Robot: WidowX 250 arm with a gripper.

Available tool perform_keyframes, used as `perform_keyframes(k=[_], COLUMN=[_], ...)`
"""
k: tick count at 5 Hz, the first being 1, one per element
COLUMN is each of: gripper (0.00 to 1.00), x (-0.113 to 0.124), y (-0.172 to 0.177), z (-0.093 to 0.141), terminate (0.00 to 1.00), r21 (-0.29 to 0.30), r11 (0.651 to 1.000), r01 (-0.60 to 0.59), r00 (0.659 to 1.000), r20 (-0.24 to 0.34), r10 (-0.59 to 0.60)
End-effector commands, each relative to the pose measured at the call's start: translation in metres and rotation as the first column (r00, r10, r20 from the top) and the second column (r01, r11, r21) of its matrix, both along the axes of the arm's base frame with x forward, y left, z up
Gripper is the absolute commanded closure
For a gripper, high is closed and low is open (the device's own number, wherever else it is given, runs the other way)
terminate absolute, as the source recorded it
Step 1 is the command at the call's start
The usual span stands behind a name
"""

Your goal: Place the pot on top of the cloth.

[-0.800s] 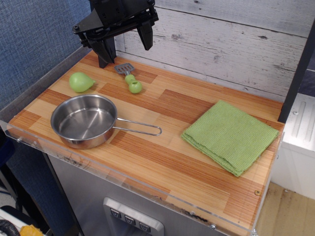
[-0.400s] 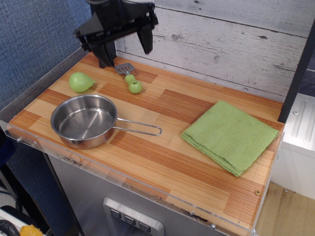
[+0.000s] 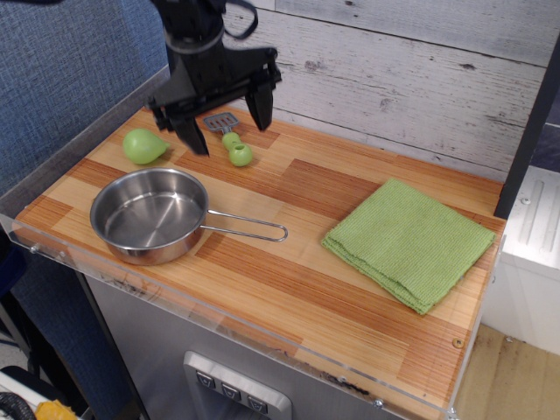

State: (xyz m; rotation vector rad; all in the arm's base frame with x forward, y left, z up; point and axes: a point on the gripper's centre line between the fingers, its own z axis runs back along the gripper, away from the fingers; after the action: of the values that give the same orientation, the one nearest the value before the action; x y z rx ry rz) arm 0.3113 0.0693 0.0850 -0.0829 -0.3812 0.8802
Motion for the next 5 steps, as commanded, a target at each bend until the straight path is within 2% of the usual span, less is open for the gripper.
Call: perform_keyframes(k=[1, 2, 4, 5], gripper=[0.0, 0.0, 0.0, 1.0], x=[-0.017, -0.028, -0.032, -0.03], y=[0.002, 0.01, 0.024, 0.034], z=[-0.028, -0.044, -0.058, -0.064], terminate=[0.0, 0.0, 0.0, 0.0], r21=[-0.003, 0.006, 0.019, 0.032], r11=[0.994, 0.99, 0.988, 0.987], r01=[-0.108, -0.138, -0.15, -0.158], r00=[0.993, 0.984, 0.976, 0.974], r20=[-0.059, -0.112, -0.155, -0.161], r10=[0.107, 0.138, 0.152, 0.161])
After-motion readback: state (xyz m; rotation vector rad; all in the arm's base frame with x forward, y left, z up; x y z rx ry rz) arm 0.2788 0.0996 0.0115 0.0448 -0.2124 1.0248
